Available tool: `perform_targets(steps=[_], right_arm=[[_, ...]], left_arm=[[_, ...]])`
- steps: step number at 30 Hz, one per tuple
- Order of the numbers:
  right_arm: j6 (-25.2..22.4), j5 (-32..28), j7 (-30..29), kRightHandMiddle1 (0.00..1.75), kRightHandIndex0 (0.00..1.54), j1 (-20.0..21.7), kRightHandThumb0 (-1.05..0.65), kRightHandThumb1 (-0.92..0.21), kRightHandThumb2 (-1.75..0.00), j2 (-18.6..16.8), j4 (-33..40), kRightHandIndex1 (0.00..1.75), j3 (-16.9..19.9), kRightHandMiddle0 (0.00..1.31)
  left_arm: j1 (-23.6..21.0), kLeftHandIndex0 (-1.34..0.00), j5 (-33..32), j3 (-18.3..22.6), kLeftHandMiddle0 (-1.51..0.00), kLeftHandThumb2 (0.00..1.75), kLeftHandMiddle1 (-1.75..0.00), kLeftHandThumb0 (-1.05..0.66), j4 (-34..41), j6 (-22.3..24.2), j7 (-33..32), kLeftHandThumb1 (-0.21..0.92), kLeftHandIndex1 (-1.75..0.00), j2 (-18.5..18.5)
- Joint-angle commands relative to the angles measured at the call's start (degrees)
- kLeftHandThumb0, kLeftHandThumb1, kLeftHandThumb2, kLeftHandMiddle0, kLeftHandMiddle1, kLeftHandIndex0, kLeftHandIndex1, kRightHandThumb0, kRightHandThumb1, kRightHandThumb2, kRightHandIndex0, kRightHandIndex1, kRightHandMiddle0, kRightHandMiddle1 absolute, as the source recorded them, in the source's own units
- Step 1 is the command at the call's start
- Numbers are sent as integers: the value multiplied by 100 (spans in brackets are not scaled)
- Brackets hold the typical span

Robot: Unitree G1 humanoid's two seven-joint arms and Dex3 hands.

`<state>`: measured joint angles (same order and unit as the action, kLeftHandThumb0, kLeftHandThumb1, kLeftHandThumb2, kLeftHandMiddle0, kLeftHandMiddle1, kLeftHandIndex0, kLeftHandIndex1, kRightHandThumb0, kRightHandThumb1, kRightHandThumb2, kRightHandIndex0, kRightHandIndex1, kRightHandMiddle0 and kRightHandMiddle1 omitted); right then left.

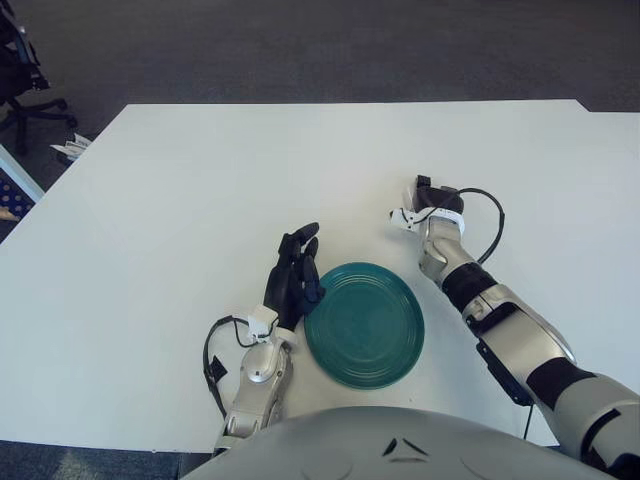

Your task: Put the charger into the plate.

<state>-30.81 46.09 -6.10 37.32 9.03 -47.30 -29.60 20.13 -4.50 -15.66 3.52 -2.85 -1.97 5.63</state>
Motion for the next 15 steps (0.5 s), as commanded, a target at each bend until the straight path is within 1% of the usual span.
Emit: perform_targets(steps=[1, 11, 15], right_arm=[[3, -188, 60, 43, 29, -240, -87, -92, -58, 72, -331, 4, 62, 0], [97, -245, -61, 45, 29, -186, -87, -92, -56, 57, -581, 3, 132, 0], [175, -270, -78, 46, 29, -144, -87, -92, -56, 82, -704, 3, 155, 0]], left_arm=[[148, -6, -77, -57, -38, 90, 0, -84, -16, 96, 12, 92, -79, 195], [221, -6, -412, -6, -38, 89, 0, -84, 228, 249, 147, 92, -79, 153], [-249, -6, -747, 453, -36, 89, 0, -85, -646, -105, 550, 92, -80, 40]])
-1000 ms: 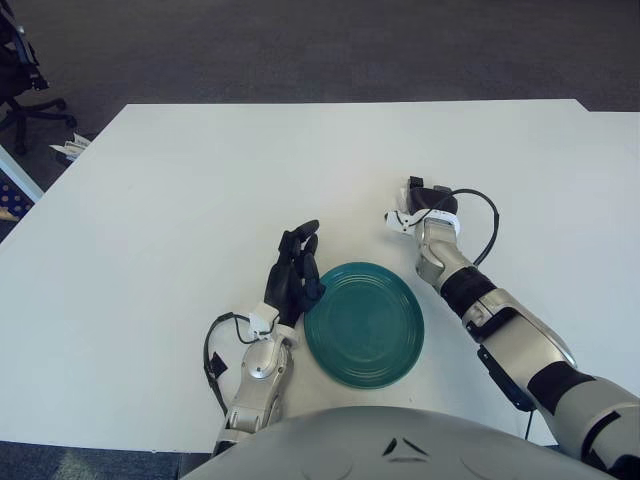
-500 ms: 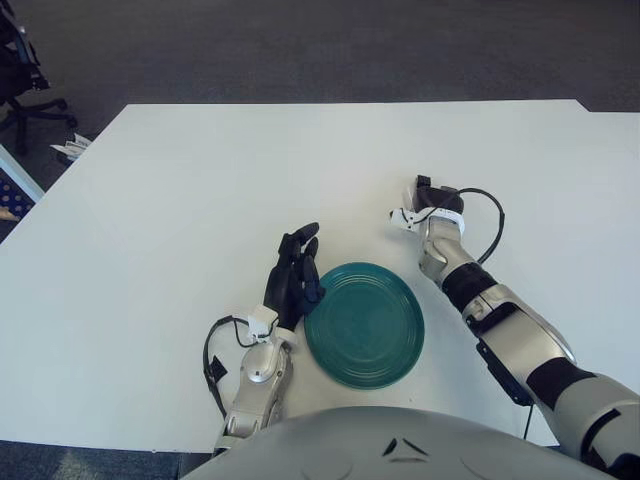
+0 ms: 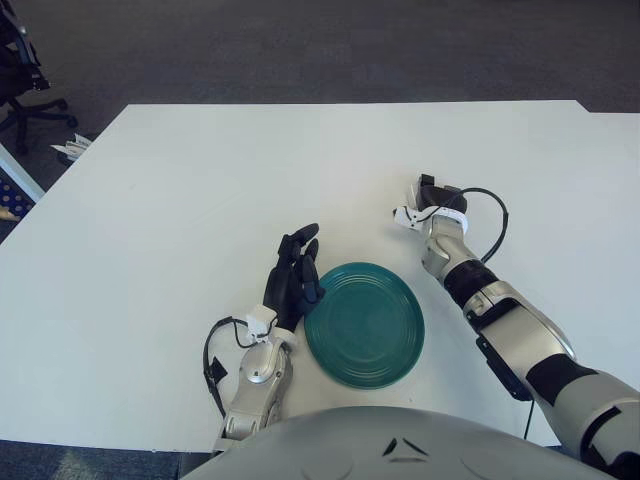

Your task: Put the charger into the plate.

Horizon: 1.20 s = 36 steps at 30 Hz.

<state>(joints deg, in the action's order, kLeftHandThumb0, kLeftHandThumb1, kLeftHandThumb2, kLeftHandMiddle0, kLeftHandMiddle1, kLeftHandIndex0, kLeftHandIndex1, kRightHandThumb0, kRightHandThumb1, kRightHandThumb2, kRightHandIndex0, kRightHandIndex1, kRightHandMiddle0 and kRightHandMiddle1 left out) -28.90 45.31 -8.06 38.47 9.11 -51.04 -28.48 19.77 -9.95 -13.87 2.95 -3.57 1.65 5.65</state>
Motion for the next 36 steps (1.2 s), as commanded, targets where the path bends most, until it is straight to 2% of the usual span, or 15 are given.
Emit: perform_targets(steps=[1, 13, 24, 28, 36], right_arm=[[-2, -197, 123, 46, 29, -249, -87, -92, -56, 81, -351, 3, 45, 0], [78, -332, 234, 51, 35, -148, -87, -92, -57, 107, -547, 4, 78, 0], [111, -425, 154, 56, 42, -129, -88, -92, -58, 5, -750, 6, 128, 0], [107, -442, 154, 55, 43, -138, -88, -92, -58, -25, -782, 7, 145, 0], [34, -398, 194, 54, 44, -166, -86, -92, -61, -61, -755, 7, 108, 0]], left_arm=[[-296, -6, -231, 326, -36, 89, 0, -85, -788, -146, 275, 92, -80, 39], [-322, -10, -171, 399, -34, 90, -1, -87, -1196, -856, 553, 92, -82, 125], [-150, -12, -150, 430, -37, 89, -2, -88, -989, -809, 526, 92, -84, 84], [212, -13, 2, 227, -40, 86, -3, -88, -456, -639, 340, 92, -85, 149], [-1, -15, -172, 459, -44, 83, -4, -89, -607, -533, 497, 92, -86, 51]])
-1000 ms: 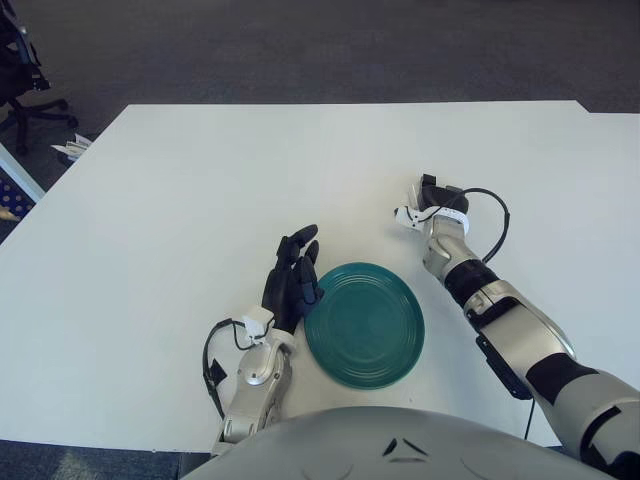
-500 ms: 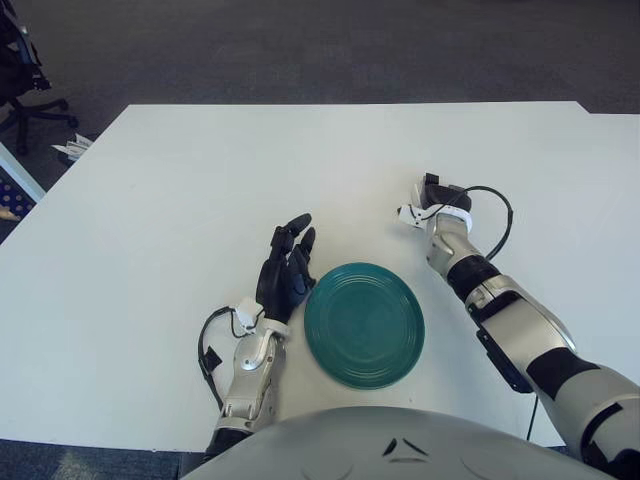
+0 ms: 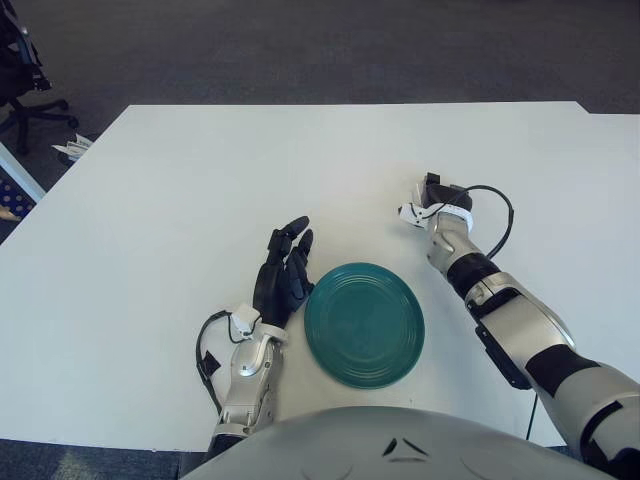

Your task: Put the charger into the plate.

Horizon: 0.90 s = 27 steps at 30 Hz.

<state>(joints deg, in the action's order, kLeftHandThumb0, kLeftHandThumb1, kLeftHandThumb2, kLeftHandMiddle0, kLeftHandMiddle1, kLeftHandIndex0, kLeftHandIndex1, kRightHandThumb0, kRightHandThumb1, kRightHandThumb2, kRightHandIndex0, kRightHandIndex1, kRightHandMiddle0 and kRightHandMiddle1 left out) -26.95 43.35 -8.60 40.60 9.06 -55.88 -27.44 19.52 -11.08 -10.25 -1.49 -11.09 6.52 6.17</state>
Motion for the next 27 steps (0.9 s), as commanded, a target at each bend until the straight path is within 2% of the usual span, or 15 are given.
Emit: perform_targets(steps=[1, 4, 6, 7, 8, 9, 12, 15, 17, 19, 27], right_arm=[[-173, -195, 248, 55, 44, -384, -86, -92, -62, -59, -264, 7, -2, 0], [-199, -181, 194, 58, 46, -402, -85, -92, -63, -68, -246, 8, -5, 0], [-200, -182, 167, 70, 41, -408, -84, -92, -62, -69, -243, 28, 1, 0], [-200, -186, 139, 74, 35, -421, -84, -92, -62, -70, -228, 43, 9, 0], [-174, -201, 66, 88, 29, -445, -83, -92, -62, -64, -203, 68, 35, 2], [-159, -211, 12, 106, 28, -467, -79, -92, -59, -60, -179, 107, 53, 11], [-136, -212, -90, 132, 30, -518, -73, -92, -54, -34, -108, 152, 64, 27], [-122, -197, -214, 155, 35, -591, -50, -77, -69, 10, 14, 167, 65, 36], [-102, -200, -322, 162, 39, -648, -45, -70, -78, 32, 108, 171, 83, 39], [-84, -208, -417, 167, 44, -708, -43, -64, -87, 50, 205, 173, 113, 41], [-14, -306, -782, 174, 54, -872, -42, -53, -103, 86, 496, 175, 372, 45]], left_arm=[[51, -15, -43, 87, -45, 83, -4, -89, -137, 221, 9, 92, -86, 3], [116, -15, 39, 59, -46, 82, -5, -90, -67, 233, -28, 92, -86, 7], [138, -15, 64, 49, -46, 82, -5, -90, -44, 236, -37, 92, -86, 13], [164, -15, 73, 36, -46, 82, -5, -90, -27, 225, -35, 92, -86, 21], [213, -16, 112, -24, -47, 82, -5, -90, 50, 216, -55, 92, -87, 46], [254, -17, 140, -70, -47, 83, -5, -90, 111, 209, -69, 92, -88, 64], [284, -19, 208, -115, -48, 84, -5, -91, 190, 181, -76, 92, -89, 59], [274, -19, 286, -120, -49, 87, -5, -91, 178, 107, -65, 92, -89, 9], [220, -18, 294, -65, -50, 88, -5, -91, 166, 99, -42, 92, -89, -39], [160, -18, 269, 7, -50, 89, -5, -92, 151, 115, -9, 92, -89, -79], [131, -15, 252, 43, -48, 91, -3, -94, 19, -83, 142, 92, -89, -131]])
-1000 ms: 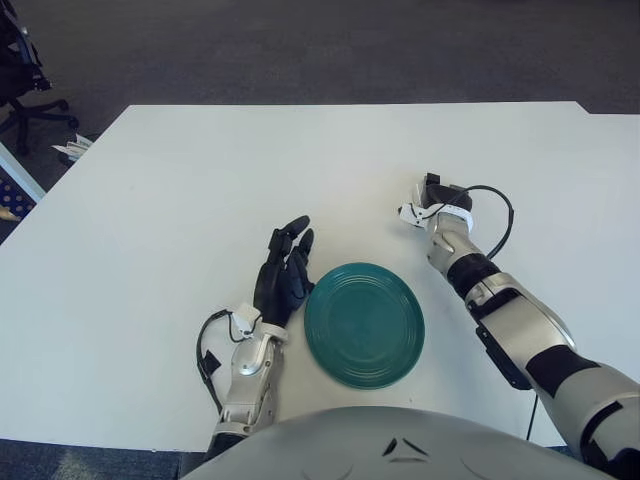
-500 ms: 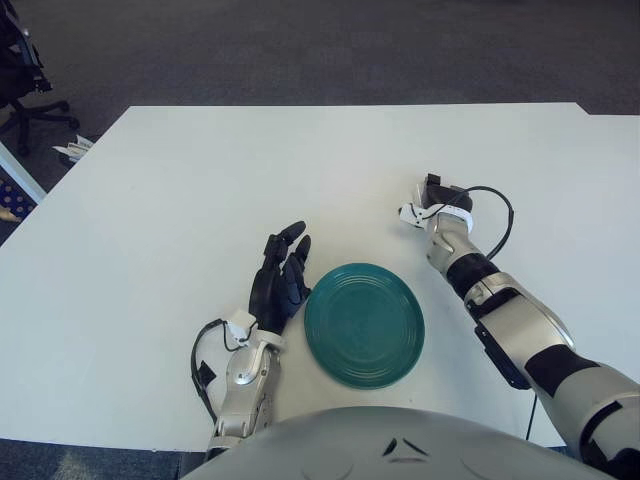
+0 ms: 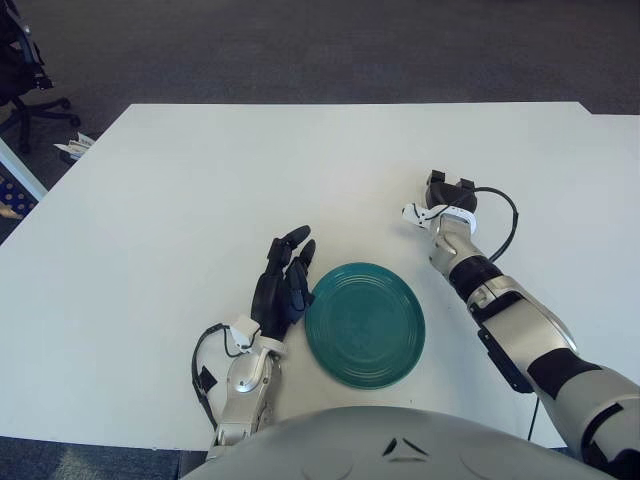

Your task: Put the charger into the plate.

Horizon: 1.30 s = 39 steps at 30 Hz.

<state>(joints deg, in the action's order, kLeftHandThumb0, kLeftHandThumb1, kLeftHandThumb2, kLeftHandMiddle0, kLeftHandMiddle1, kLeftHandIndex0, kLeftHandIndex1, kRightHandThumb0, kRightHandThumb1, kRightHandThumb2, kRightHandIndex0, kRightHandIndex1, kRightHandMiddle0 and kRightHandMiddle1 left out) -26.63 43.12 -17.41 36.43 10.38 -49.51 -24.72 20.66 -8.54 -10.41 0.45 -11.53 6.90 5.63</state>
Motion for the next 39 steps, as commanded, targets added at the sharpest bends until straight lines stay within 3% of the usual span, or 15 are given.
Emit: perform_targets(steps=[1, 5, 13, 22, 39], right_arm=[[-35, -307, 43, 174, 55, -448, -42, -53, -104, -56, -140, 175, 150, 45], [60, -463, -281, 175, 62, -397, -43, -50, -108, -117, -198, 175, 382, 47], [393, -669, -895, 175, 71, -329, -43, -48, -111, -153, -439, 175, 637, 49], [590, -839, -1142, 175, 75, -279, -43, -47, -112, -118, -657, 175, 826, 49], [964, -865, -1369, 175, 91, -314, -44, -42, -118, -69, -881, 175, 845, 53]], left_arm=[[-3, -15, -23, 69, -47, 91, -3, -94, -222, -131, 169, 92, -89, -95], [224, -16, 0, -186, -48, 90, -3, -96, 365, -246, 271, 92, -90, -80], [152, -18, -493, 3, -52, 89, -5, -98, 220, -766, 716, 92, -92, -112], [120, -20, -952, 166, -56, 86, -6, -98, 135, -968, 975, 92, -95, 15], [88, -21, -1138, 268, -59, 82, -7, -96, 28, -1143, 1161, 92, -97, 112]])
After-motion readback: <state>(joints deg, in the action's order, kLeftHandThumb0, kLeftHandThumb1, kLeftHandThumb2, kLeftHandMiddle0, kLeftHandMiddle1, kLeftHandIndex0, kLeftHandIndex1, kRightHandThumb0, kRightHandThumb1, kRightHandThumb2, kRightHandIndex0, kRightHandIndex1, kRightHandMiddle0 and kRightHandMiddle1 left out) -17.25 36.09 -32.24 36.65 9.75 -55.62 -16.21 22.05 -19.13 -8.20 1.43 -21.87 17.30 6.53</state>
